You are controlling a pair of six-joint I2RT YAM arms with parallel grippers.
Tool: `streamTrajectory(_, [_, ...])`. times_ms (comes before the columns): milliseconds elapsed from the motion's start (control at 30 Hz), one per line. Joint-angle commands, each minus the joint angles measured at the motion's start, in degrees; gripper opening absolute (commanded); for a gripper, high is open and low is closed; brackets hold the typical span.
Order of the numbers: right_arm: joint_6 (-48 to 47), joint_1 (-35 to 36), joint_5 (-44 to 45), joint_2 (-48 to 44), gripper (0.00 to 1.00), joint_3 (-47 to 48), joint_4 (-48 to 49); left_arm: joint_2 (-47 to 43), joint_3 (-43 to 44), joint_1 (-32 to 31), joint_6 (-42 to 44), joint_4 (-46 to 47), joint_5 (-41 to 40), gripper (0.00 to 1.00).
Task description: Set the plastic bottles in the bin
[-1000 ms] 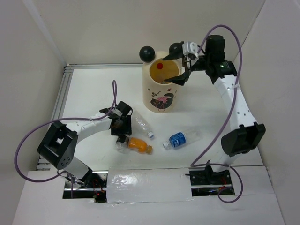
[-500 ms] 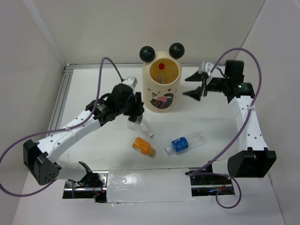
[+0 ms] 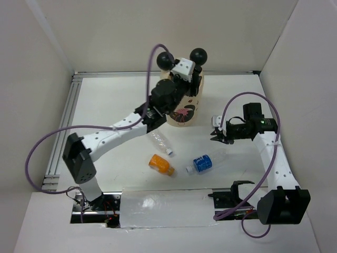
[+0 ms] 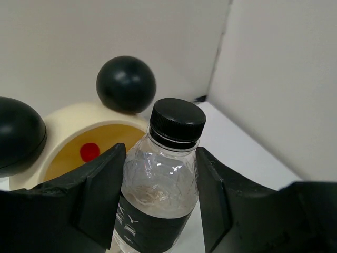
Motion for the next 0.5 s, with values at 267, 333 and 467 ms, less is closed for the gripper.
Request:
streamTrajectory(267, [-2.15, 0.38, -0.50, -1.13, 0.43, -2.34, -3.13, 18.29, 8.67, -2.56, 26.78, 30.14, -22.18, 0.18])
streamTrajectory(333, [-4.50, 0.38, -0.50, -1.13, 0.59, -2.96, -3.74, 18.83, 9.29, -1.42, 25.40, 28.06, -22.18, 0.22])
streamTrajectory(467, [-12.94, 2.04, 0.64, 0.35, 0.98, -4.71, -8.04, 18.31, 8.67, -1.42, 24.77, 26.28, -22.18, 0.62])
